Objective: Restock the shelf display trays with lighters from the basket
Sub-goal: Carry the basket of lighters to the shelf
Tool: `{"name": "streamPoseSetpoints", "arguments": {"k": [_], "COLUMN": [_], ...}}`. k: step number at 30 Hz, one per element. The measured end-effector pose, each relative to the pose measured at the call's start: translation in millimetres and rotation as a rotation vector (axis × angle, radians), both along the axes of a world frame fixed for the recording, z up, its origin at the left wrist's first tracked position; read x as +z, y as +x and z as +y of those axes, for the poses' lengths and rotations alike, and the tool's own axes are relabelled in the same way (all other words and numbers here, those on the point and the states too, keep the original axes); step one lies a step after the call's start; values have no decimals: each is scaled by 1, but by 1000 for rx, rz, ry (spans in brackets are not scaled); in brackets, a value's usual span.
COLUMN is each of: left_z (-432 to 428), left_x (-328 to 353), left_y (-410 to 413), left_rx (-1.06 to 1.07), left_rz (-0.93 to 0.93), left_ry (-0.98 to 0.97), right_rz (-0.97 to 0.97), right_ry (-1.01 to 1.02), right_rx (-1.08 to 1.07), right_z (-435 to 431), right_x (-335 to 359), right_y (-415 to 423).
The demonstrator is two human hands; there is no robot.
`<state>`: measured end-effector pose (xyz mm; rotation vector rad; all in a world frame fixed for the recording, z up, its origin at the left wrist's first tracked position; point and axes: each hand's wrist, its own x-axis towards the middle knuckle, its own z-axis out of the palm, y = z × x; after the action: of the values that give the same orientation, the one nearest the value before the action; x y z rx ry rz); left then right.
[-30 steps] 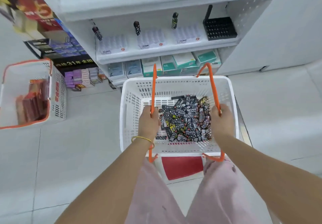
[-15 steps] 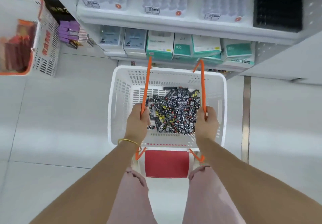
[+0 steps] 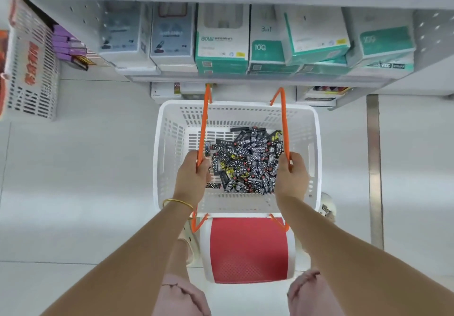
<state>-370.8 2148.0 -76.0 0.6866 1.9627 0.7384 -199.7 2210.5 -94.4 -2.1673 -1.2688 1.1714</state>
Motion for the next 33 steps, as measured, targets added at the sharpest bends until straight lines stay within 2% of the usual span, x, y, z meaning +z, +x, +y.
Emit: {"name": "streamPoseSetpoints", "arguments": {"k": [6, 16, 26, 33], "left_z": [-2, -10, -23, -11], "left_x": [-33, -33, -40, -39], "left_y": [-5, -3, -1, 7], "left_rx": [4, 64, 96, 79], "left_rz": [25, 130, 147, 90], "left_ry": [-6, 22, -52, -8], "right_rz": [-28, 32, 55, -1], "right_ry": [-14, -16, -61, -36], "right_rx": [74, 81, 76, 77], "right_z": [7, -9, -17, -12], "right_x": [-31, -27, -26, -29], "right_y": [-1, 4, -4, 0]}}
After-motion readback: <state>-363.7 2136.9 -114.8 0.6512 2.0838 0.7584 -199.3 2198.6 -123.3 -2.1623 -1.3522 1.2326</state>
